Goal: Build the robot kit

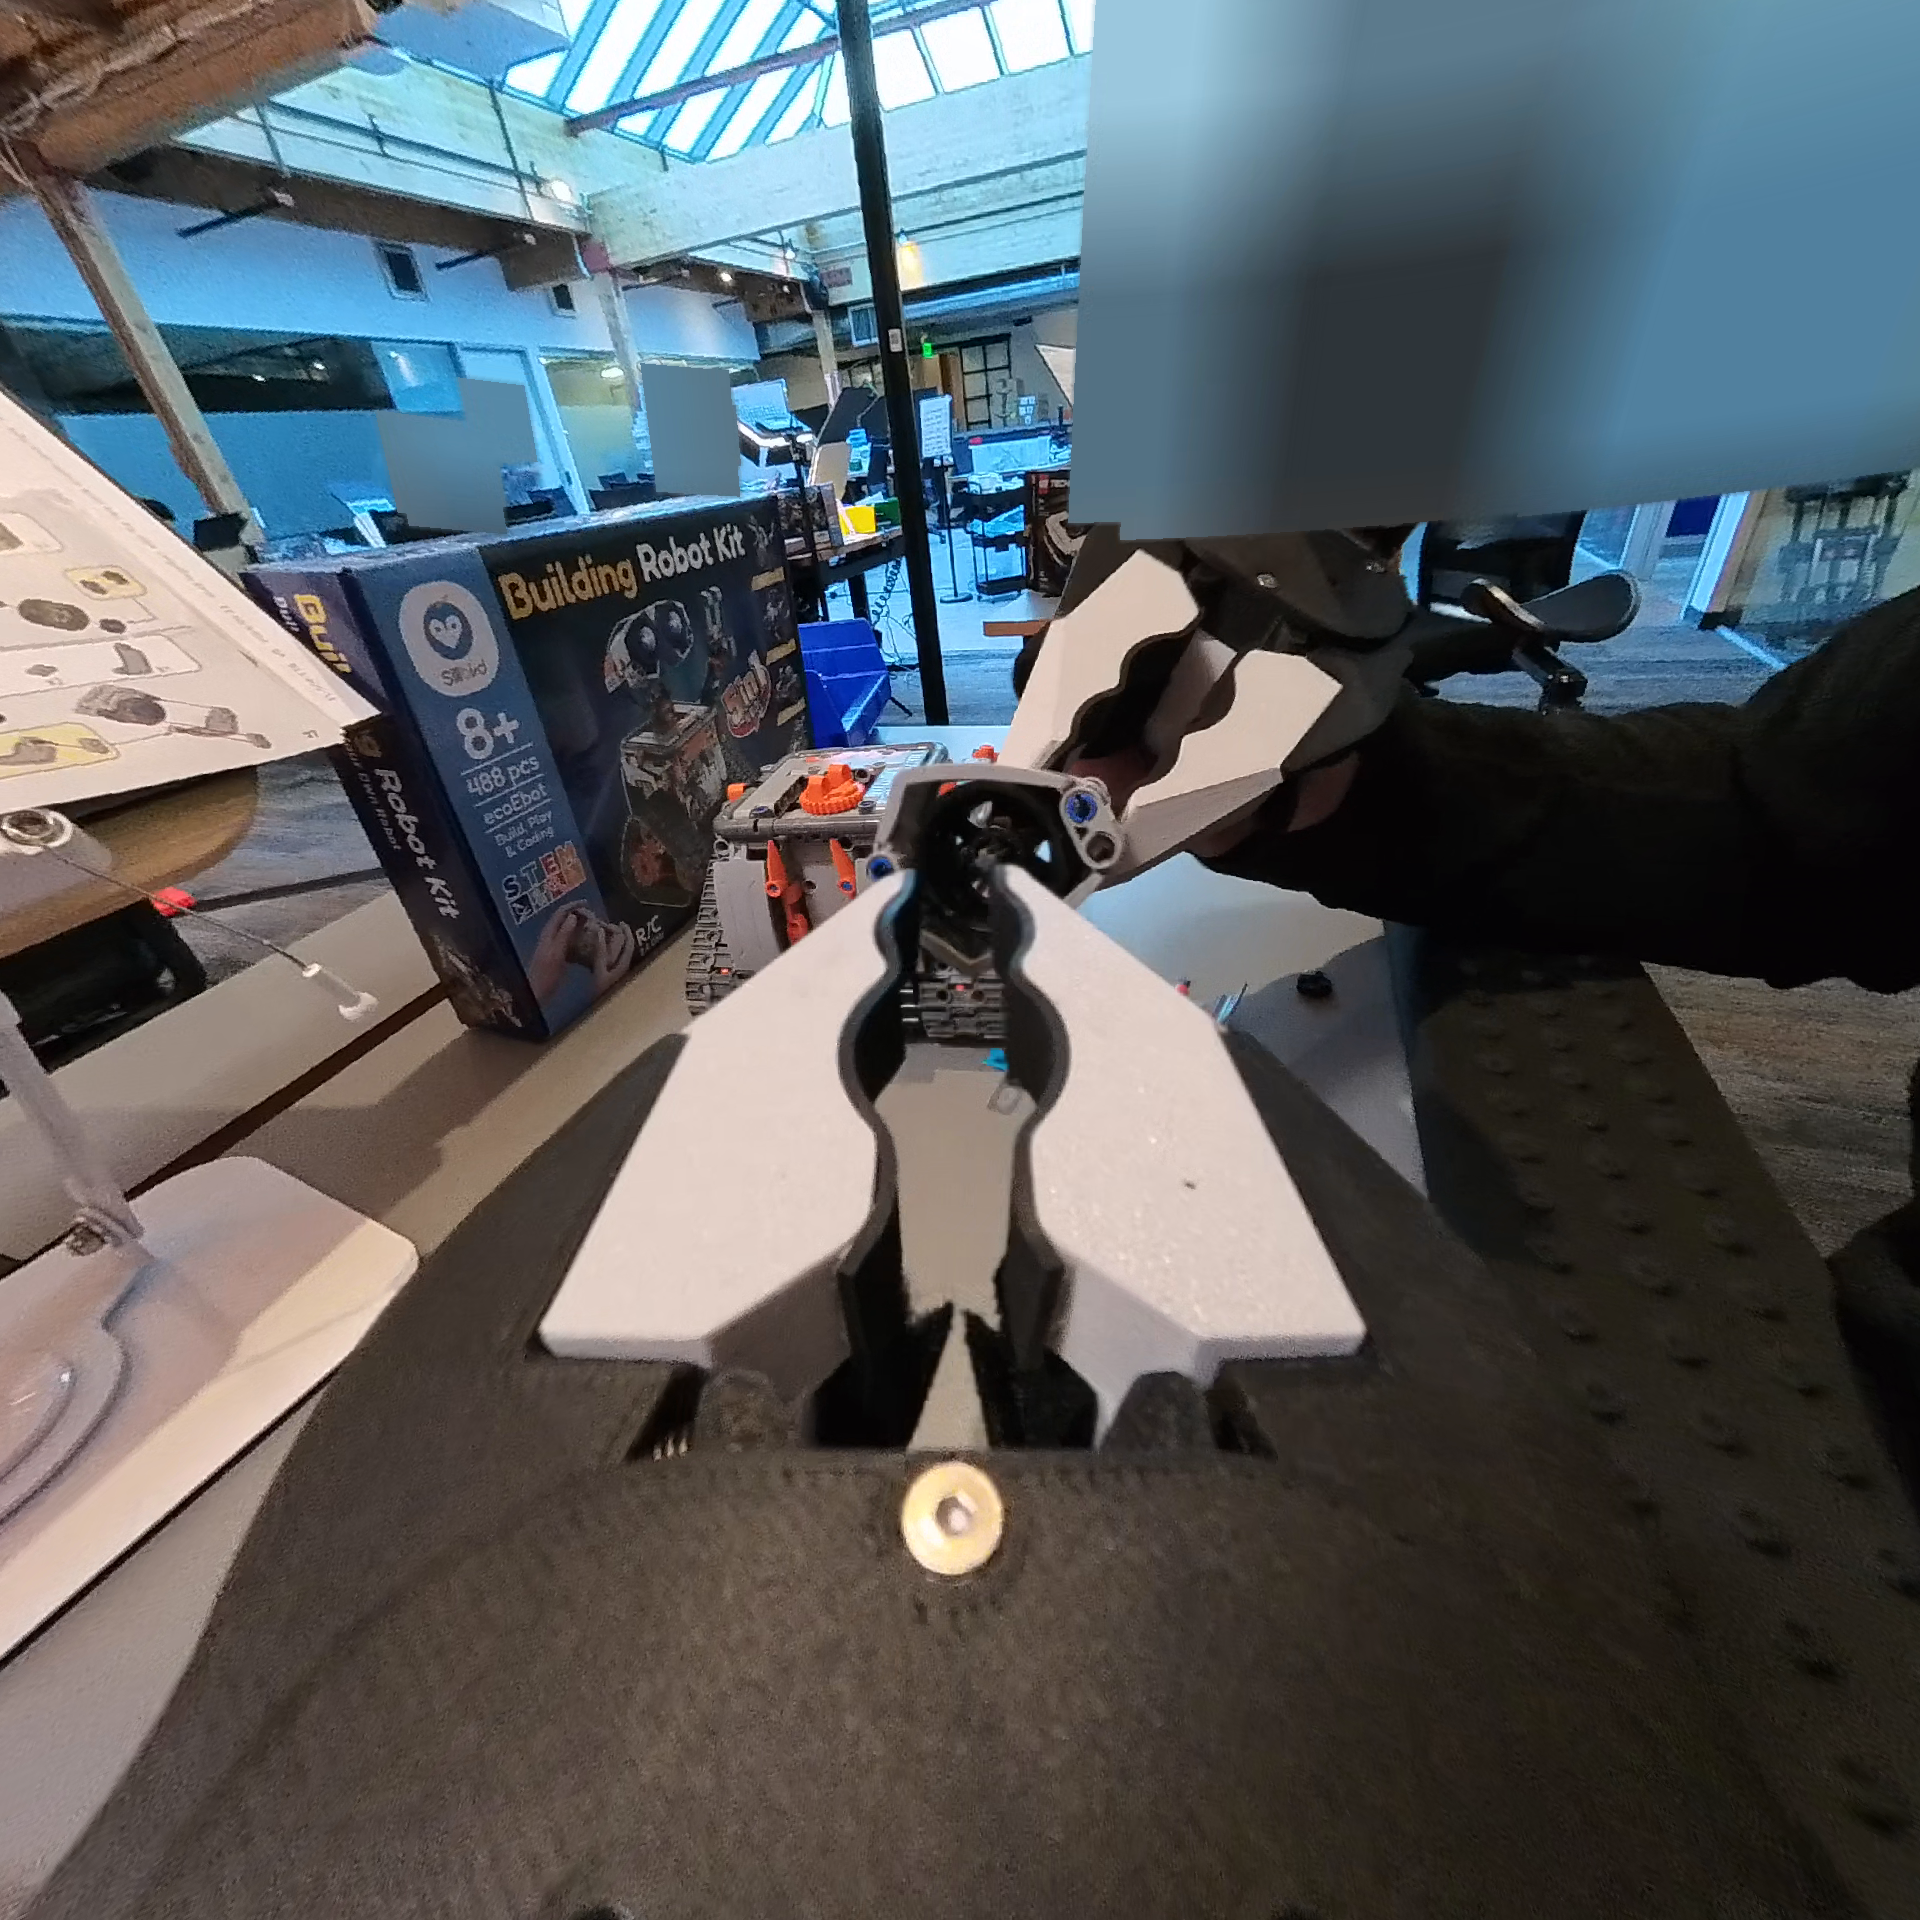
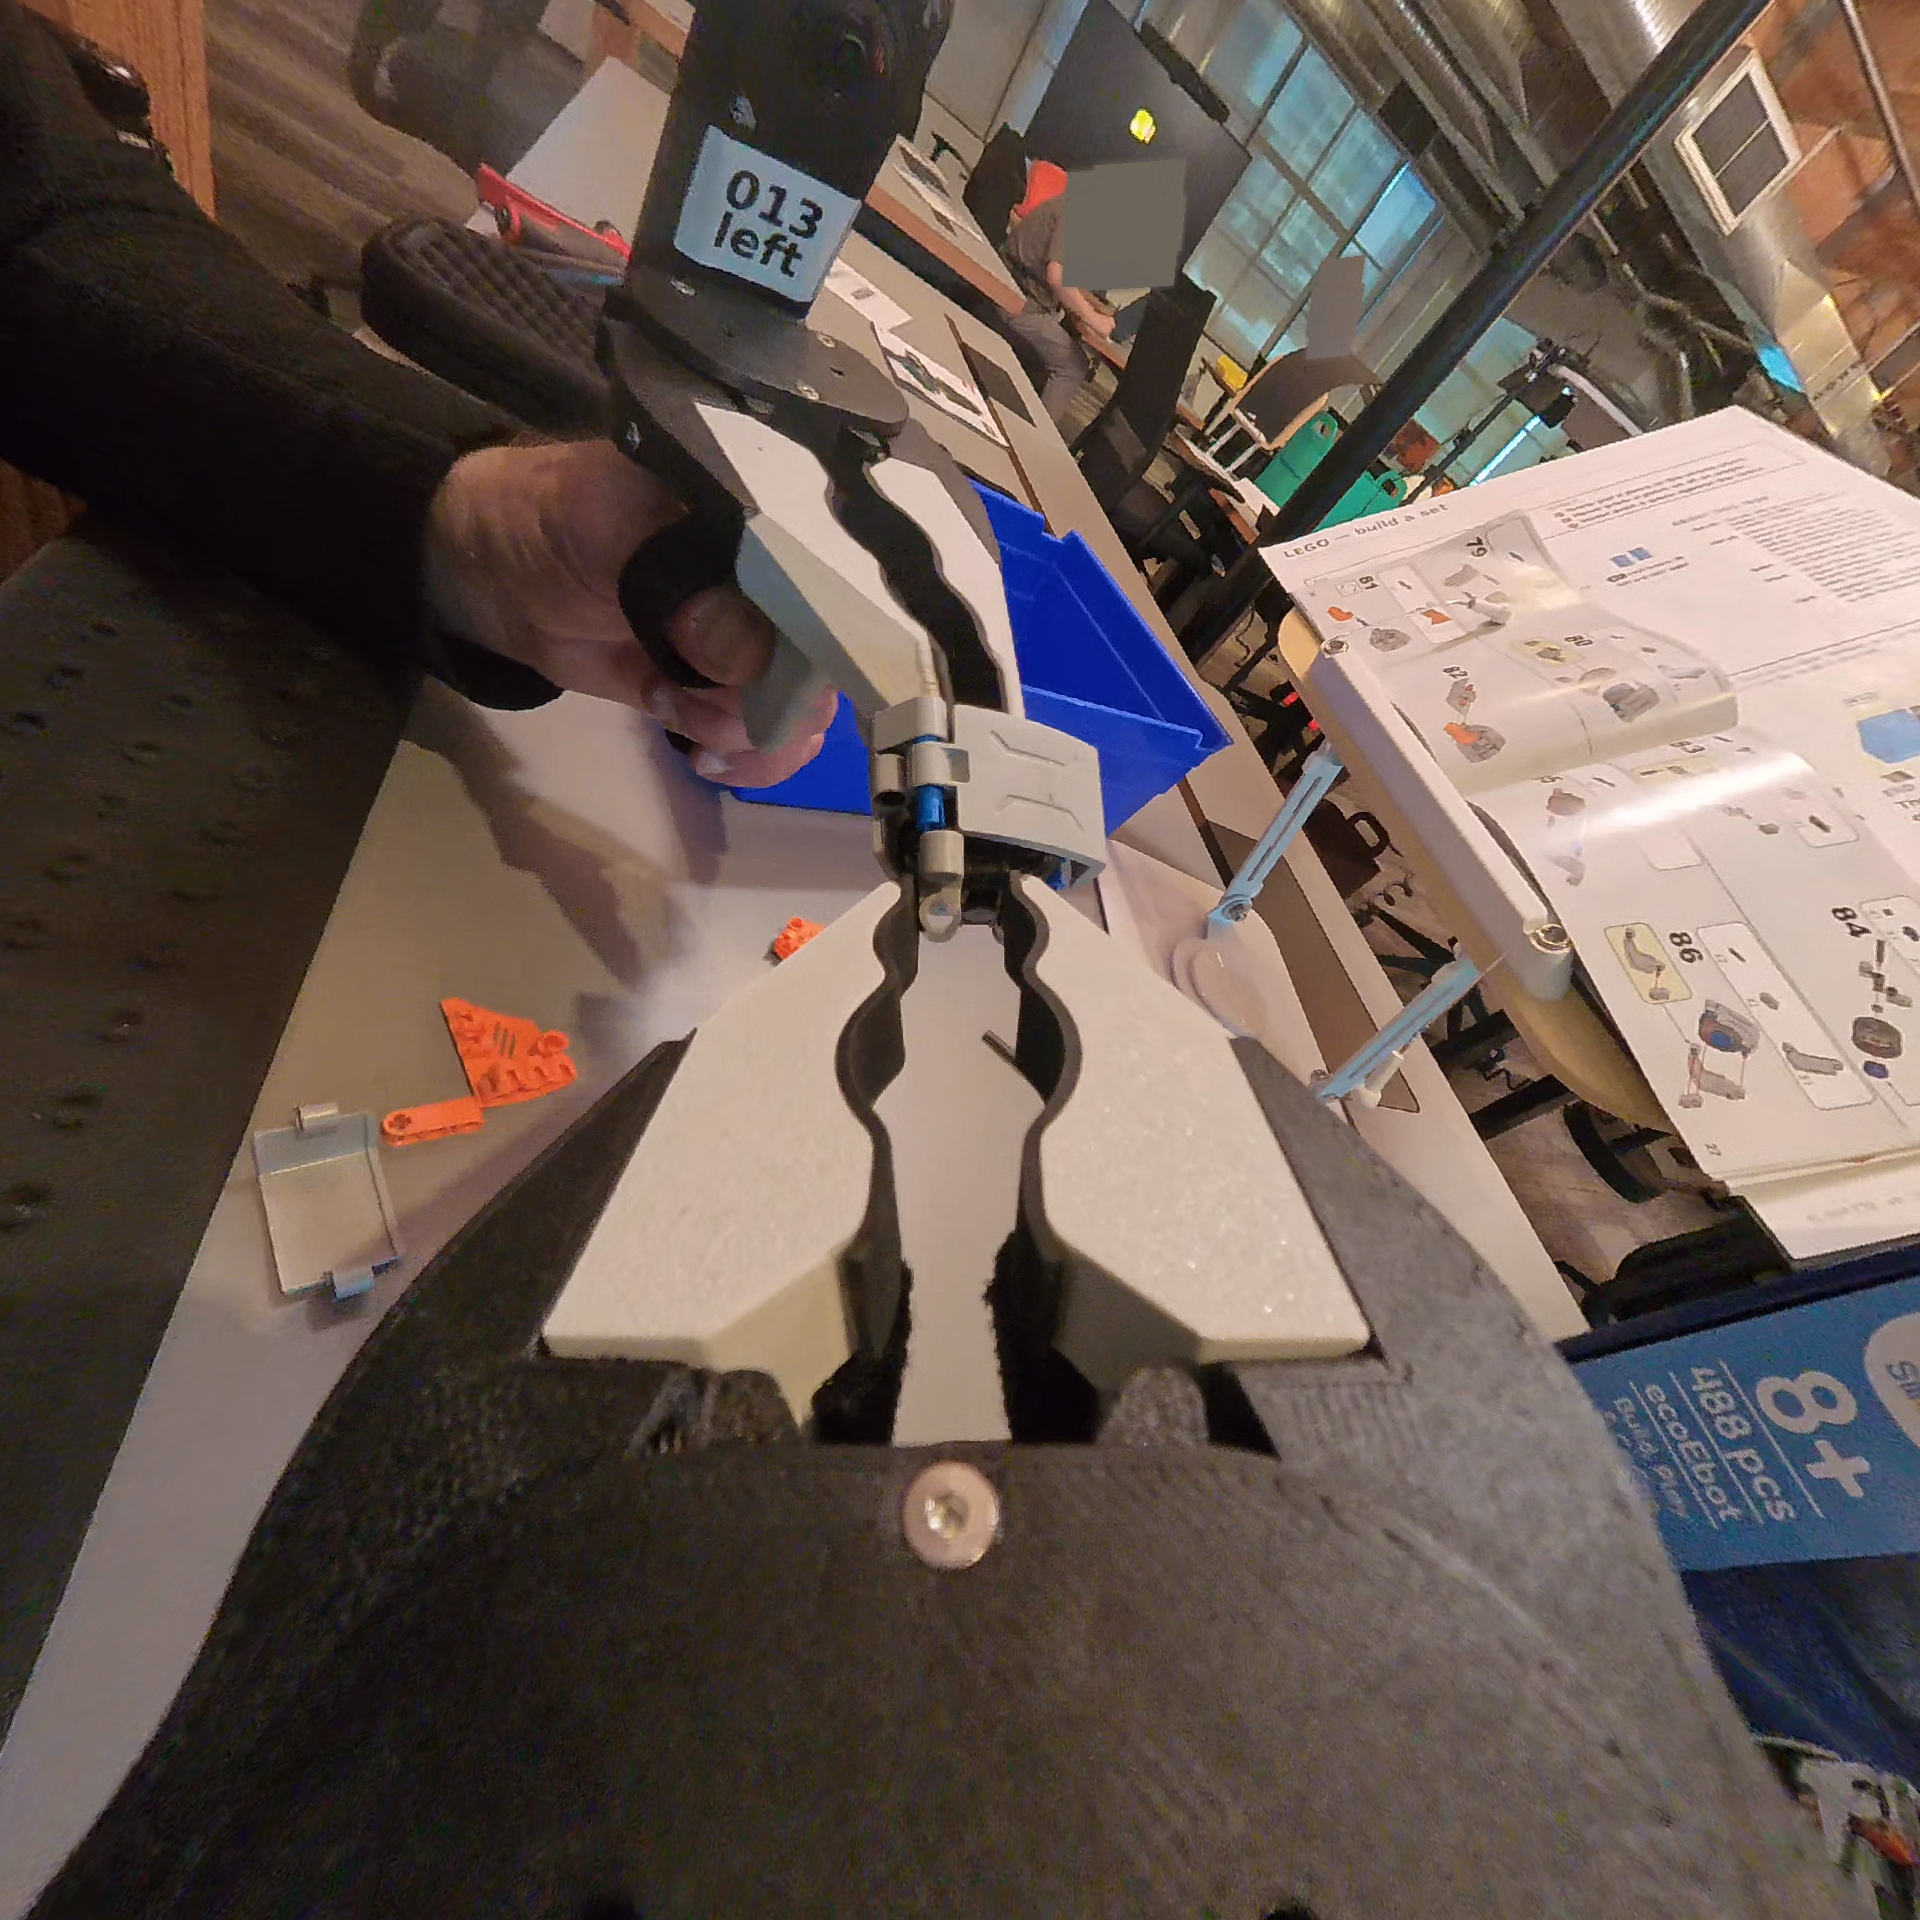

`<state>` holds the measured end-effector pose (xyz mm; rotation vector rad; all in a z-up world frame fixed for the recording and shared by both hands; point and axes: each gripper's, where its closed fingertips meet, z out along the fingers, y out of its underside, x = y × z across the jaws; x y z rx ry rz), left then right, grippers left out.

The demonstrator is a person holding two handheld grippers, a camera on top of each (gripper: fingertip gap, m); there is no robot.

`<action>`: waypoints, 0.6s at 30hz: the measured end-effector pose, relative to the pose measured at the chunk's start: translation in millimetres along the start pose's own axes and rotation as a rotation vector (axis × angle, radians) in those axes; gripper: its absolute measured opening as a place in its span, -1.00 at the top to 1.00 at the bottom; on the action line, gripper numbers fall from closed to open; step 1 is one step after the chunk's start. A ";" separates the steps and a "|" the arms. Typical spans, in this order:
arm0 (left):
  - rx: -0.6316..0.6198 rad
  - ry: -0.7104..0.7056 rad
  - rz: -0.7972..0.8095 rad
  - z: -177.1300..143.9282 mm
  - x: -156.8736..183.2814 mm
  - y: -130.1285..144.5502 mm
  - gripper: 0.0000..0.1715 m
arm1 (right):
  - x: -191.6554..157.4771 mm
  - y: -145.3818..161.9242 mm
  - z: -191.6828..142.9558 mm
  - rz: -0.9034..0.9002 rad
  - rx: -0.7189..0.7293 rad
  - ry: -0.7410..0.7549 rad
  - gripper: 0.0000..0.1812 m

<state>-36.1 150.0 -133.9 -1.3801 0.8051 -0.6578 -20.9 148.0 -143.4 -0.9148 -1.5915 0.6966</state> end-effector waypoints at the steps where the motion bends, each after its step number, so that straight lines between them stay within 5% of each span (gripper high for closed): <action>1: 0.002 0.004 -0.010 0.8 0.4 0.0 0.83 | 1.1 1.3 -0.3 -0.007 -0.009 0.009 0.85; 11: 0.037 0.038 -0.058 4.3 5.6 -7.7 0.52 | 8.3 2.4 -6.6 0.023 0.022 0.018 0.85; 18: 0.022 0.047 -0.056 9.8 8.1 -3.8 0.48 | 3.4 0.9 -3.9 -0.010 0.012 0.015 0.85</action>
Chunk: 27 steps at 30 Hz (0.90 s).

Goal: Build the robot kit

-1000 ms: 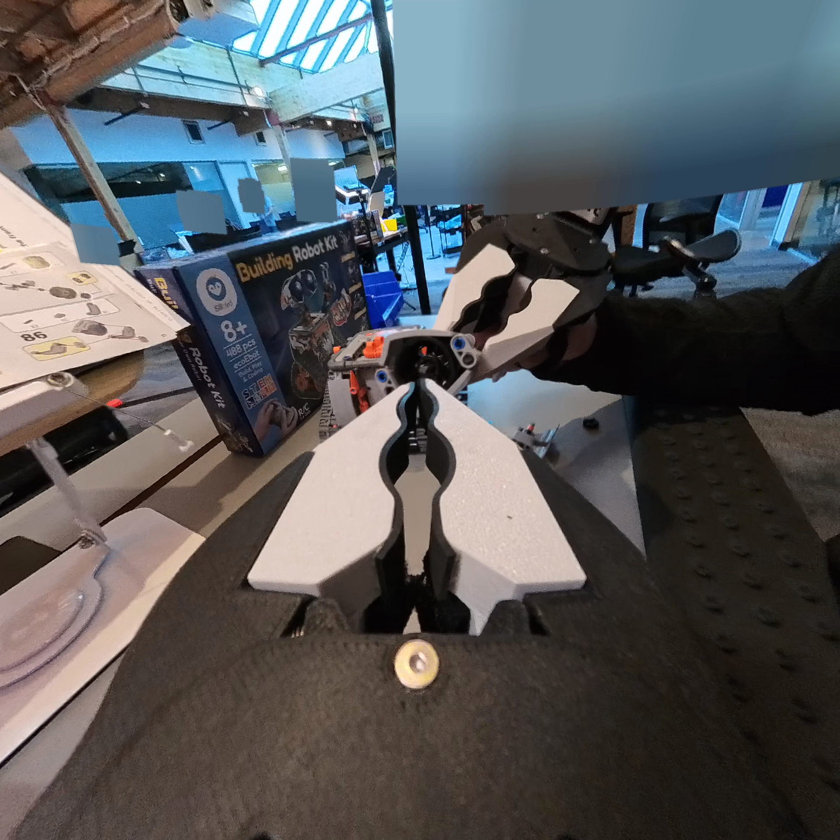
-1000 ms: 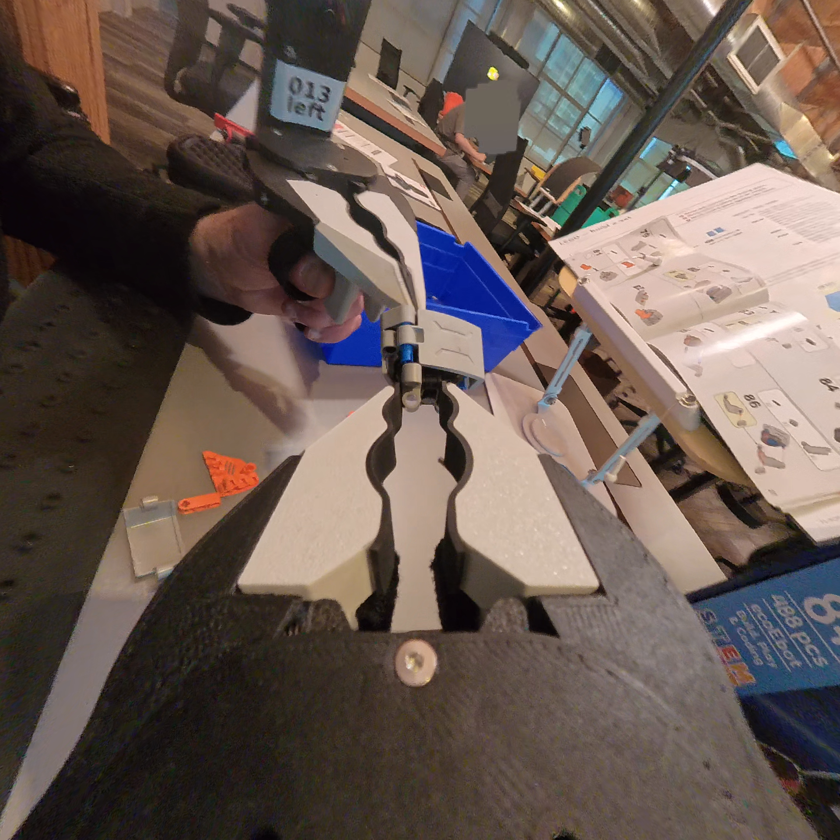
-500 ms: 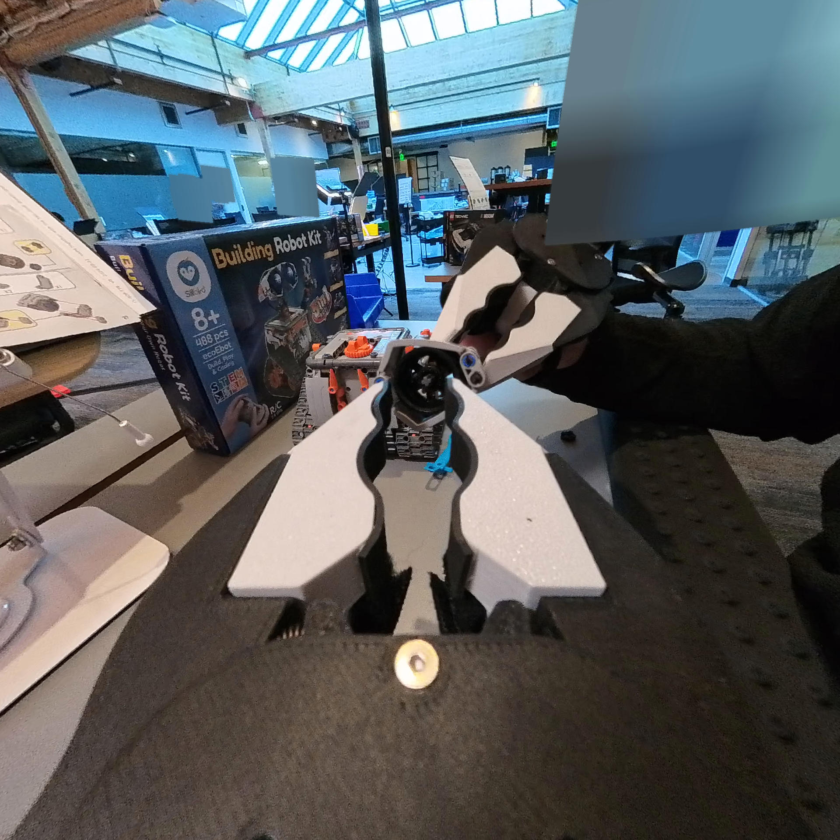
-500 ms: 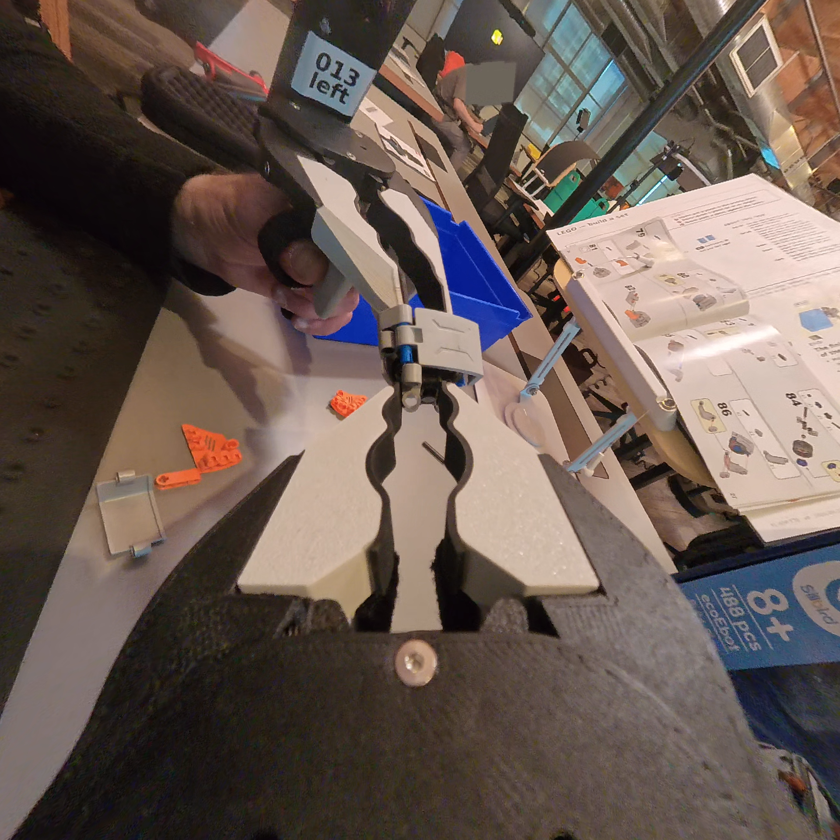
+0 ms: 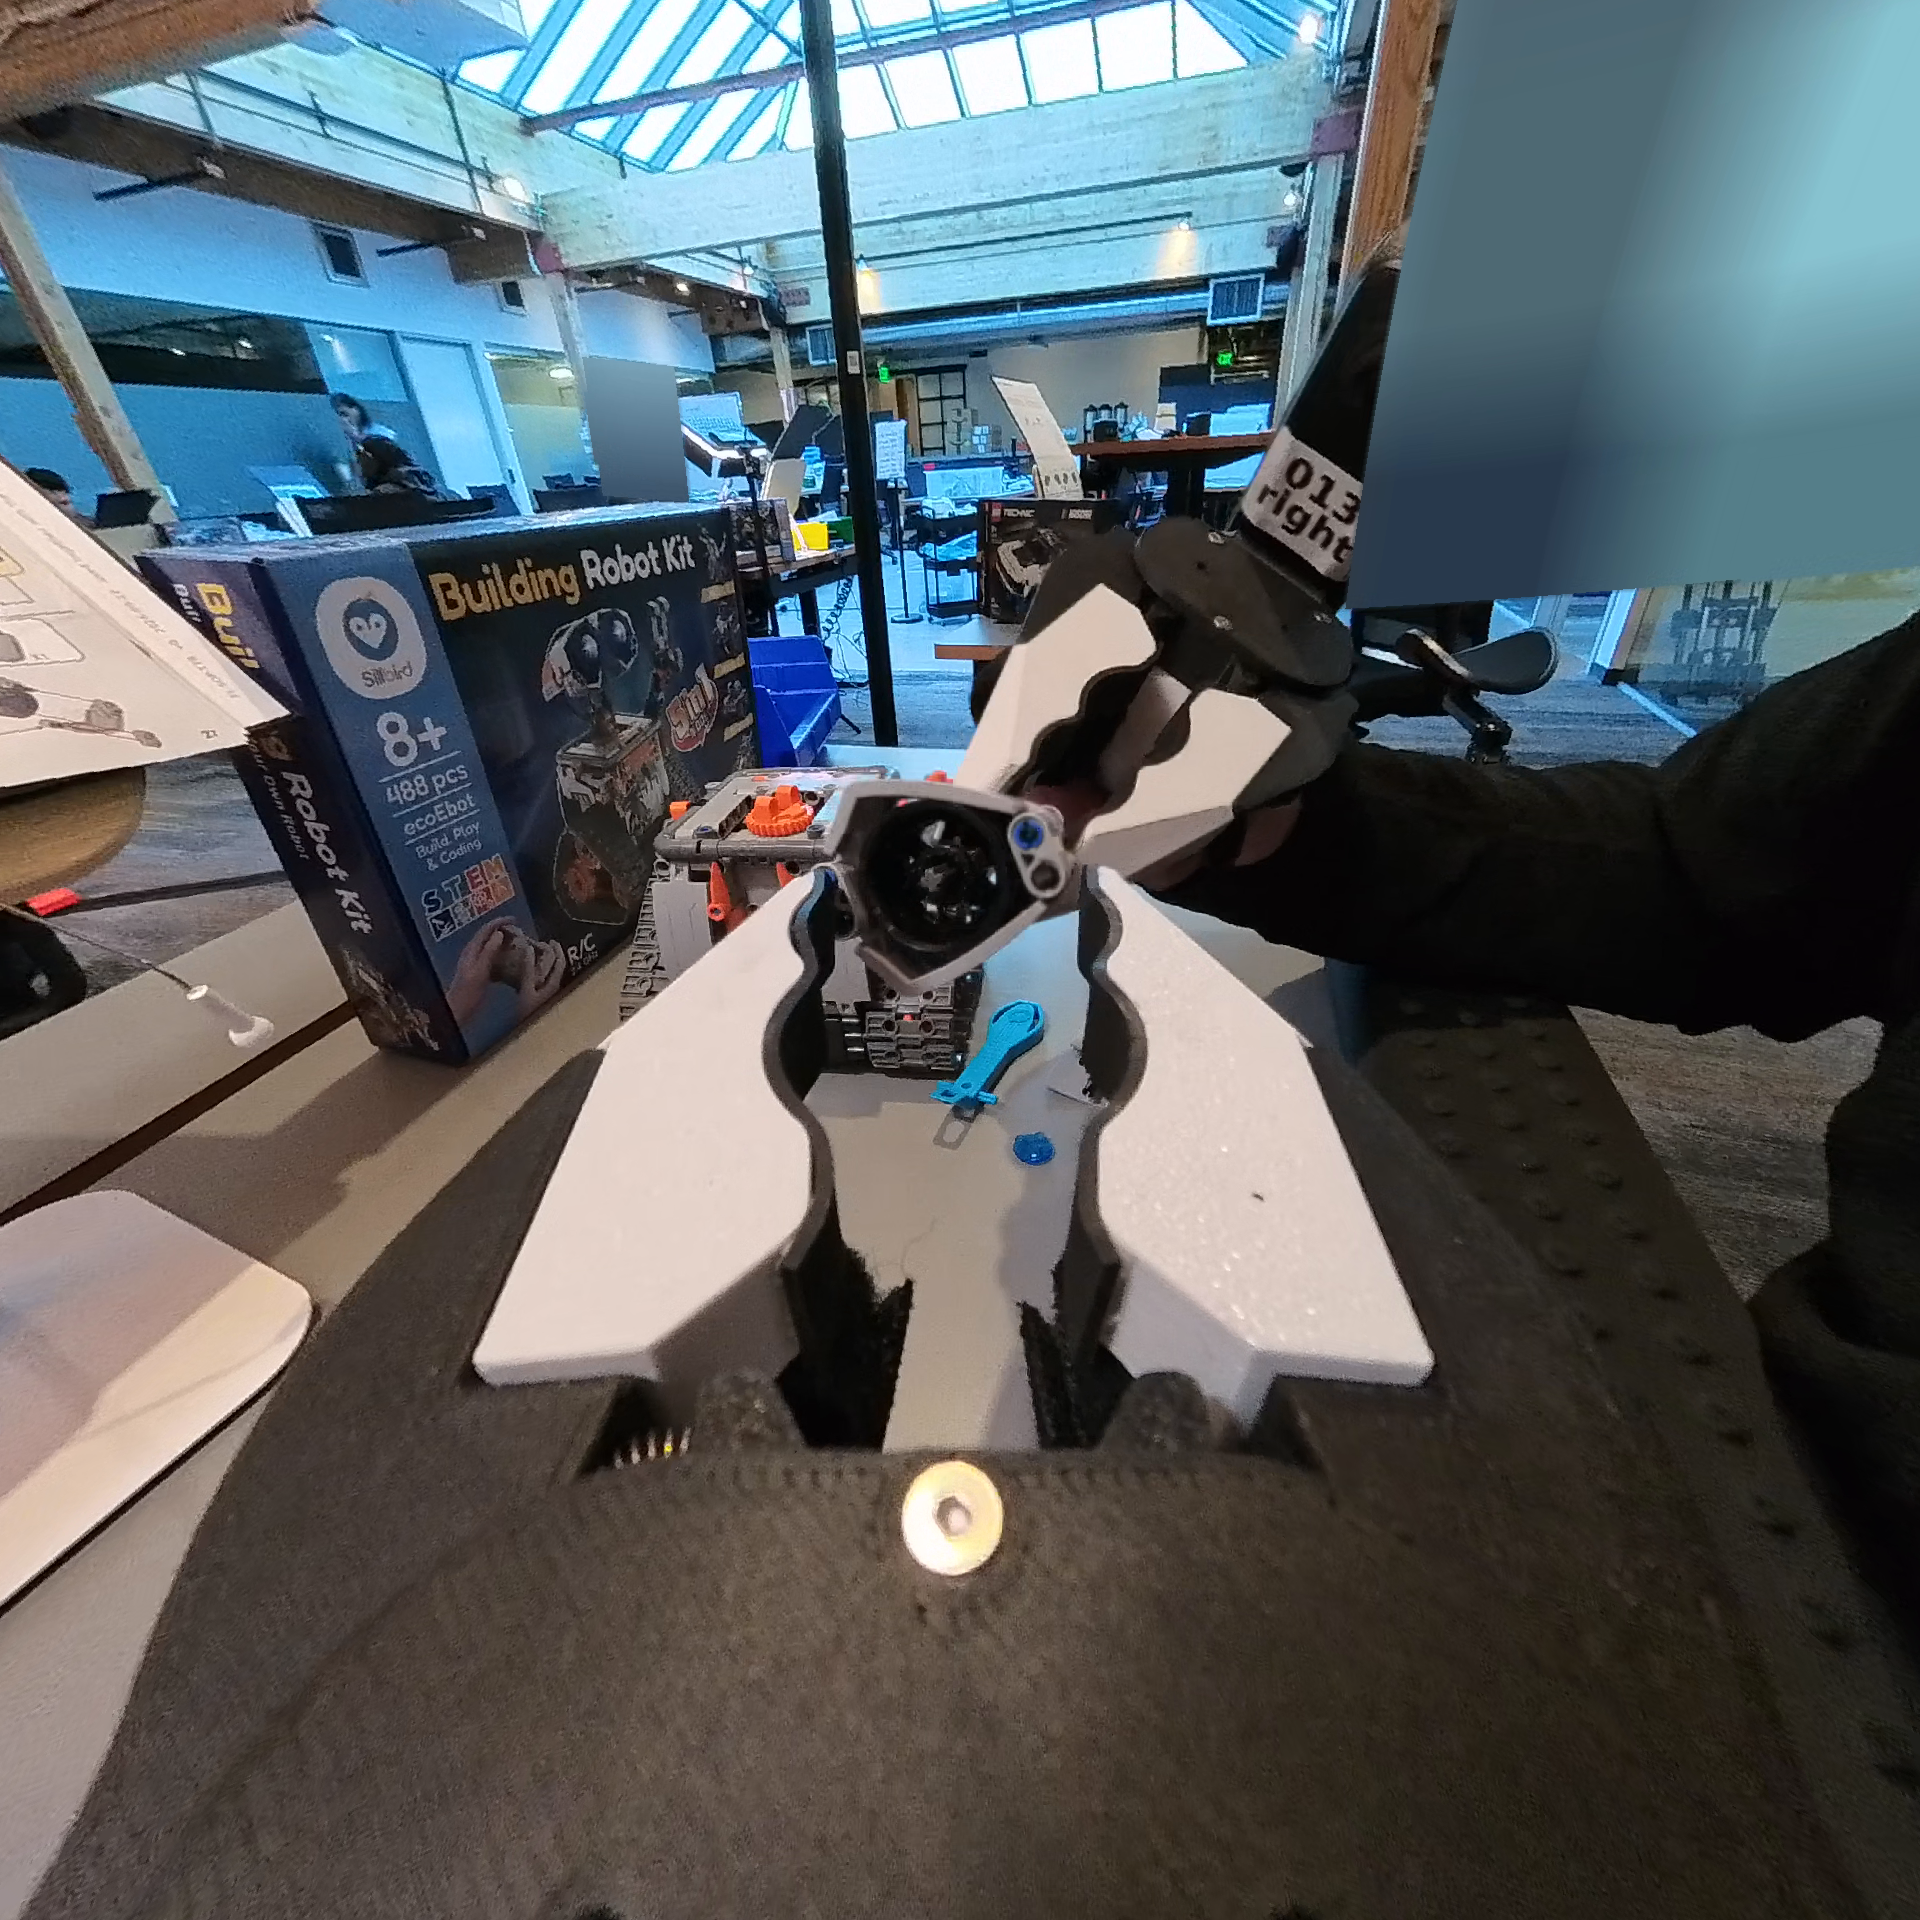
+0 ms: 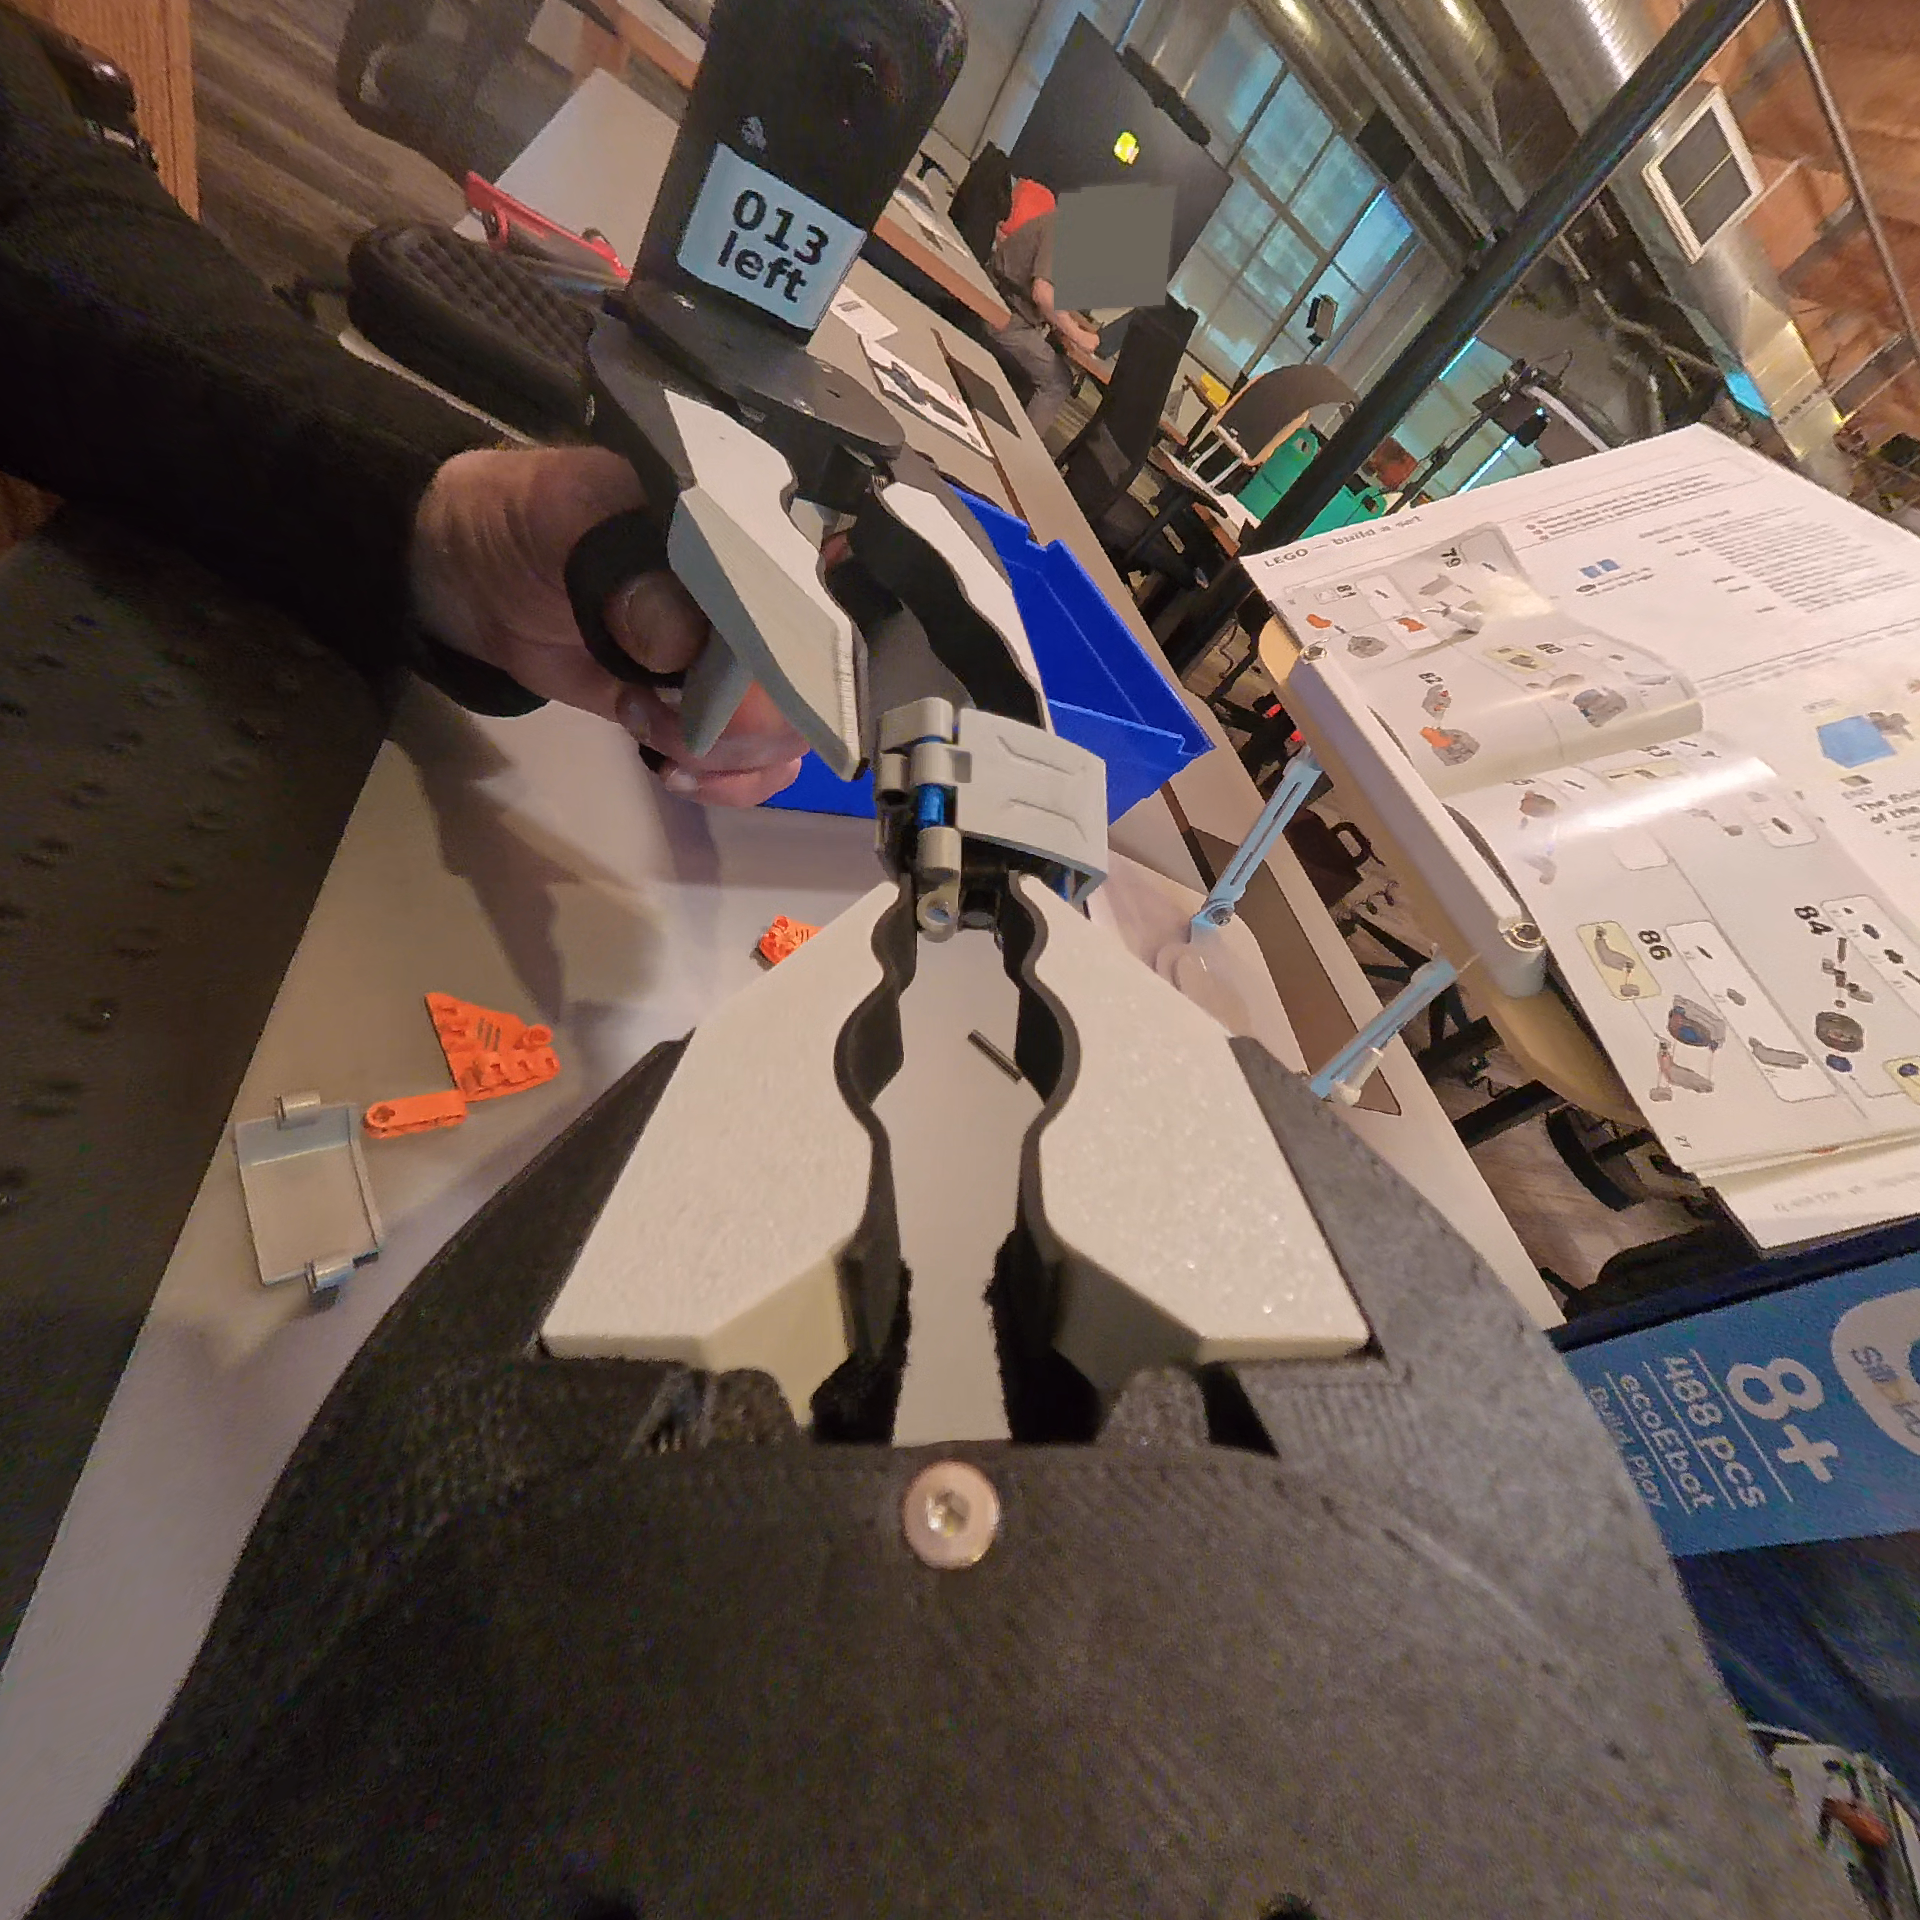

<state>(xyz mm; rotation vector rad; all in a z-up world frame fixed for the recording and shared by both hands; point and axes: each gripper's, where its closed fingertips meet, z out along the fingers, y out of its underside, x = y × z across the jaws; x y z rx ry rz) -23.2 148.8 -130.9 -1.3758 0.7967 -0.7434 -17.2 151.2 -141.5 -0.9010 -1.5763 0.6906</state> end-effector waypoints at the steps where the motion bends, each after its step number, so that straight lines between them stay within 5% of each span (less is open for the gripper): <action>1: -0.001 0.001 -0.003 0.4 -0.3 0.5 0.48 | -0.2 -0.1 -0.1 0.003 0.002 -0.002 0.85; 11: 0.010 -0.038 -0.007 2.1 -7.0 -0.1 0.33 | -0.1 0.0 -2.1 0.032 0.022 -0.022 0.85; 27: 0.013 0.014 -0.009 8.0 2.3 0.3 0.47 | -2.6 -7.2 -3.6 0.189 0.146 -0.113 0.85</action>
